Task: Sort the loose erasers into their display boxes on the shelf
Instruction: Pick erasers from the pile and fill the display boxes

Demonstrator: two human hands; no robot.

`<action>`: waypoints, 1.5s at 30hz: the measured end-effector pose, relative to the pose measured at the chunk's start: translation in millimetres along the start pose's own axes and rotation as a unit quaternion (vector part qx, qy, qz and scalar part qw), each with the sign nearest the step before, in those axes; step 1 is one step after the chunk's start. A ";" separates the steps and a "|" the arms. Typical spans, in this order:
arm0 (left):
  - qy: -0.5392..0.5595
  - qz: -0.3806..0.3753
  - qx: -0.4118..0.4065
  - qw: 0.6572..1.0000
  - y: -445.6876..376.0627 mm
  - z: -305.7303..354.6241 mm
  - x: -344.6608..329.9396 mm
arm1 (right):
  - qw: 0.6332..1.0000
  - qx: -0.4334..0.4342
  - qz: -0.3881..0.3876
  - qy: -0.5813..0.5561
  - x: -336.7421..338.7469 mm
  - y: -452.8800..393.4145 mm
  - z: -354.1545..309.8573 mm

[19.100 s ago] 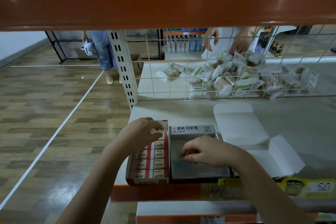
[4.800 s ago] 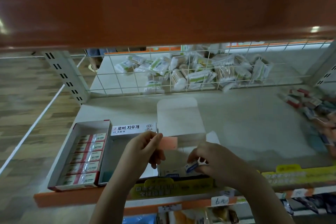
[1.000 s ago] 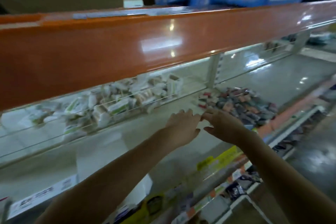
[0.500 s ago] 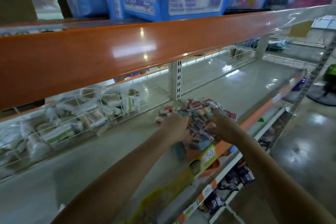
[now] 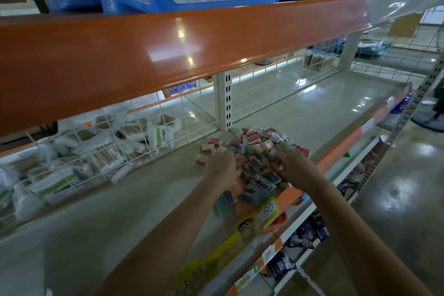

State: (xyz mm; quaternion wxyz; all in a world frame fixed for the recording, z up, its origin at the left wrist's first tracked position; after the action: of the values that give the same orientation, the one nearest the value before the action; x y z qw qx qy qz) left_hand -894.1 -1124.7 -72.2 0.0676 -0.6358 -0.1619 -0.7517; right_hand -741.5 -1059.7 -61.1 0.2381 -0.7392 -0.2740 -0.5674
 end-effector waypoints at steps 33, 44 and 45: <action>0.491 0.190 0.131 0.840 341.0 -263.6 52.3 | 0.654 0.210 -0.218 -0.693 -49.1 85.7 -357.5; 0.459 0.233 0.201 0.833 475.7 -365.5 38.1 | 0.766 0.296 -0.306 -0.482 -79.0 152.9 -515.3; 0.461 0.232 0.205 0.832 482.1 -371.5 34.6 | 0.780 0.312 -0.296 -0.454 -81.1 157.3 -524.0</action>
State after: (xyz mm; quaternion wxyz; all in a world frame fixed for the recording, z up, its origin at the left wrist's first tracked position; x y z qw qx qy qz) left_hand -1099.1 -1695.8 -14.1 0.4351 -0.2060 -0.1101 -0.8696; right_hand -1023.1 -1533.8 -18.9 0.1238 -0.6788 -0.7179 -0.0926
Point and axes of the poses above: each hand's wrist, its own y-axis away from the middle knuckle, its own x-axis out of the back of the hand, z = x × y, the point moved 9 cm from there along -y, towards the middle knuckle, and after that the axes turned 9 degrees about -z, right-handed, at the moved point
